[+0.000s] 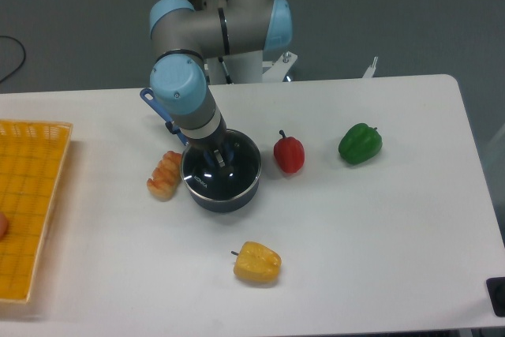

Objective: Open the lid
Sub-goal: 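Lift the glass lid up off the saucepan by its knob, then carry the held glass lid away from the saucepan toward the red pepper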

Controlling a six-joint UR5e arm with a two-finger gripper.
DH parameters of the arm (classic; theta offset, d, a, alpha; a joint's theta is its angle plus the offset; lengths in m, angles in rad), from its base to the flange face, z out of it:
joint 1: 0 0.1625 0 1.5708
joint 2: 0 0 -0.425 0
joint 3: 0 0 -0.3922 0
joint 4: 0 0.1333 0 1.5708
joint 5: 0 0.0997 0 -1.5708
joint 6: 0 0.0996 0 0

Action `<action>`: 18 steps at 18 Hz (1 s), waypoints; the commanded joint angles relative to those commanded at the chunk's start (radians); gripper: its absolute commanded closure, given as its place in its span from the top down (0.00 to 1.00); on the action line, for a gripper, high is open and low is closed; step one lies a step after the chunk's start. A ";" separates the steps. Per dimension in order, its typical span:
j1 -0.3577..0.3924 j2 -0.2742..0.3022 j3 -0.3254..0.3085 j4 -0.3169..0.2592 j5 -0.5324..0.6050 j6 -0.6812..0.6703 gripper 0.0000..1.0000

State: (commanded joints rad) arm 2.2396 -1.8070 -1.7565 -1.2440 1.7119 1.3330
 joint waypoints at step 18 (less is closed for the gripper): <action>0.061 -0.046 0.124 -0.011 -0.003 0.012 0.60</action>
State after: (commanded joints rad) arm 2.3009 -1.8530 -1.6322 -1.2548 1.7089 1.3452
